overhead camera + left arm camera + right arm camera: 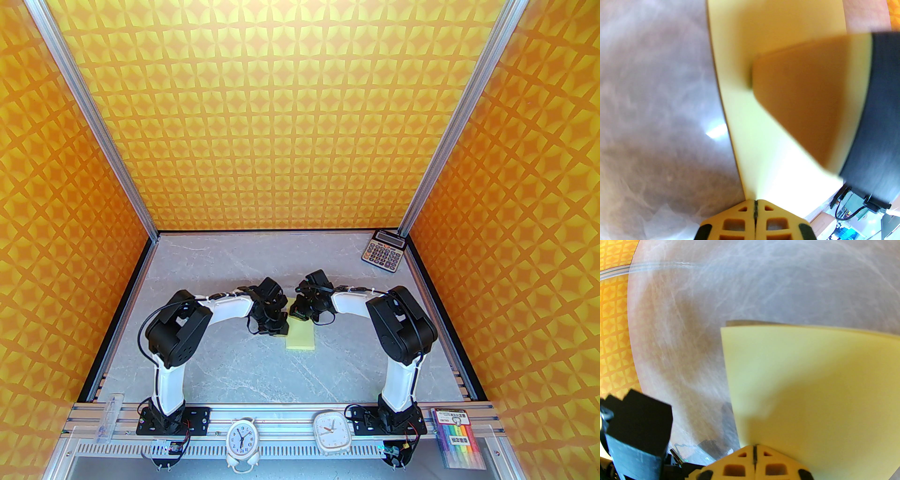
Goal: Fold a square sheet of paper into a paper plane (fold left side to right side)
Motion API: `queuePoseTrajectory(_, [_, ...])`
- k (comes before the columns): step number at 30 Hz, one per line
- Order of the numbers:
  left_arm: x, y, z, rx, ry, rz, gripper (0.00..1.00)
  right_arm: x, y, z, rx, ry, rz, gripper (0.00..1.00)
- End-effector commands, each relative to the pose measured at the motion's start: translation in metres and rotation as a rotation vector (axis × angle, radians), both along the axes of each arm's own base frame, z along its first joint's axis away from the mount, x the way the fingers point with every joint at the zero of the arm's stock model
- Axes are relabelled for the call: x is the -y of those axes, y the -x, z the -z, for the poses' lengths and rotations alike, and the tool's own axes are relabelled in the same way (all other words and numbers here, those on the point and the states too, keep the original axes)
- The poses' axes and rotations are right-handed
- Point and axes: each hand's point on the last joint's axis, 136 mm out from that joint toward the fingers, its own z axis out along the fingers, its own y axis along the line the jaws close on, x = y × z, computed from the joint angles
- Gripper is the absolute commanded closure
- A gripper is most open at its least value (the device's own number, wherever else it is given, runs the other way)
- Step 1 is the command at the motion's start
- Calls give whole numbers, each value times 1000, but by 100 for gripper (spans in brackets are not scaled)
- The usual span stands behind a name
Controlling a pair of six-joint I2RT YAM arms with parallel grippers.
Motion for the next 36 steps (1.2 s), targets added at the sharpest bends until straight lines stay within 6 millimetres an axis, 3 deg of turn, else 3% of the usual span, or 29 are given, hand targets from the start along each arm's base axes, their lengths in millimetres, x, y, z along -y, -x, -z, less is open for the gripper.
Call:
queuePoseTrajectory(1, [-2,24,7,-43,-39,6,96,14,-5,26,-14,108,42,100])
queuePoseTrajectory(22, [3,93,23,-65,-146,153,93,20,-4,31,-15,145,44,100])
queuePoseTrajectory(26, [4,101,17,-57,-147,178,90,21,-4,31,-14,149,43,100])
queuePoseTrajectory(32, [10,96,-6,-18,-110,182,87,19,-5,27,-9,136,41,100])
queuePoseTrajectory(36, [12,70,-32,28,-60,127,88,15,-9,12,19,113,33,100])
